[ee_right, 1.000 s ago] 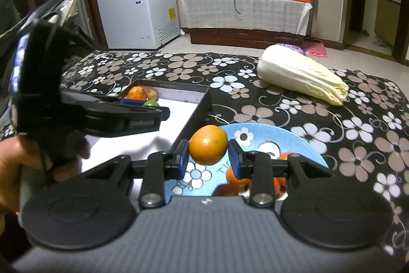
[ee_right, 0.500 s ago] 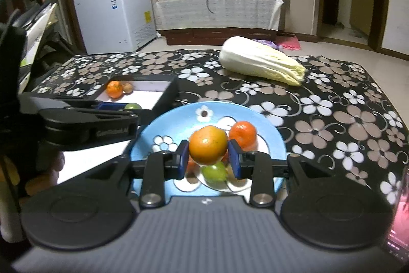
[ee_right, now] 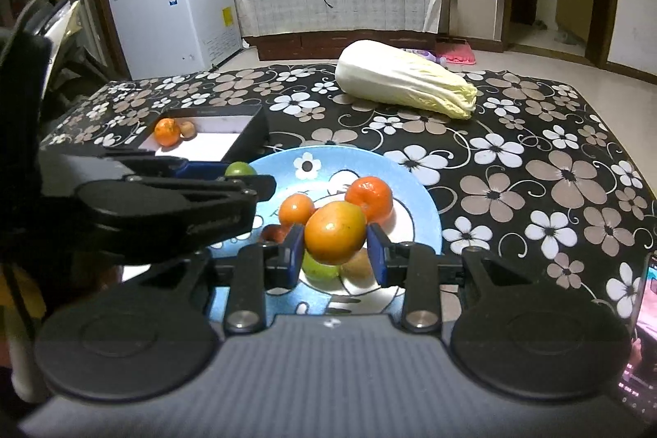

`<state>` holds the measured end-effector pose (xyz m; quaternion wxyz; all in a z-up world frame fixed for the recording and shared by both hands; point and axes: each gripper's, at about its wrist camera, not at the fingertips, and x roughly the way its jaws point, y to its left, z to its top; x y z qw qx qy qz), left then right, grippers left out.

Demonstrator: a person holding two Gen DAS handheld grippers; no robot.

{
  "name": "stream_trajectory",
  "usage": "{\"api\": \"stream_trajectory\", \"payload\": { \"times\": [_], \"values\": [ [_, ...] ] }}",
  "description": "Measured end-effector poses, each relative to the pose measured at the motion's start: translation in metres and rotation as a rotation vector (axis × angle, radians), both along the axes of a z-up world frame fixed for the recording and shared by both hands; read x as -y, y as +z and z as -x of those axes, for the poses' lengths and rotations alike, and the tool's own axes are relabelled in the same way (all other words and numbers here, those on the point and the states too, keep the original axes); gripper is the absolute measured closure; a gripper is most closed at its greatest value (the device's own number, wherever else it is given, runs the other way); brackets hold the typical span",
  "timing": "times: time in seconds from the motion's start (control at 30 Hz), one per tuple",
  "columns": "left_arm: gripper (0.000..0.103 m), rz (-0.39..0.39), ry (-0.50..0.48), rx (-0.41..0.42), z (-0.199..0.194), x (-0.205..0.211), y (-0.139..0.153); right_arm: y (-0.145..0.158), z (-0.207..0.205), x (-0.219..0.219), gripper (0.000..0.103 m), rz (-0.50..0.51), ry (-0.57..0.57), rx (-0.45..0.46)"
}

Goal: Organize fruits
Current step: 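Carry the mandarin and green fruit over the blue plate with both tools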

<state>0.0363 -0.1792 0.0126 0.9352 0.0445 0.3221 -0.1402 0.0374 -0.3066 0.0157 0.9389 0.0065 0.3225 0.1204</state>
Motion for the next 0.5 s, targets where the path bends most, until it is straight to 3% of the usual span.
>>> {"api": "stream_trajectory", "payload": {
  "times": [0.5],
  "values": [
    [0.067,-0.003,-0.028,-0.008,0.000,0.013,-0.007,0.007,0.002,0.016,0.066,-0.005,-0.072,0.040]
  ]
}}
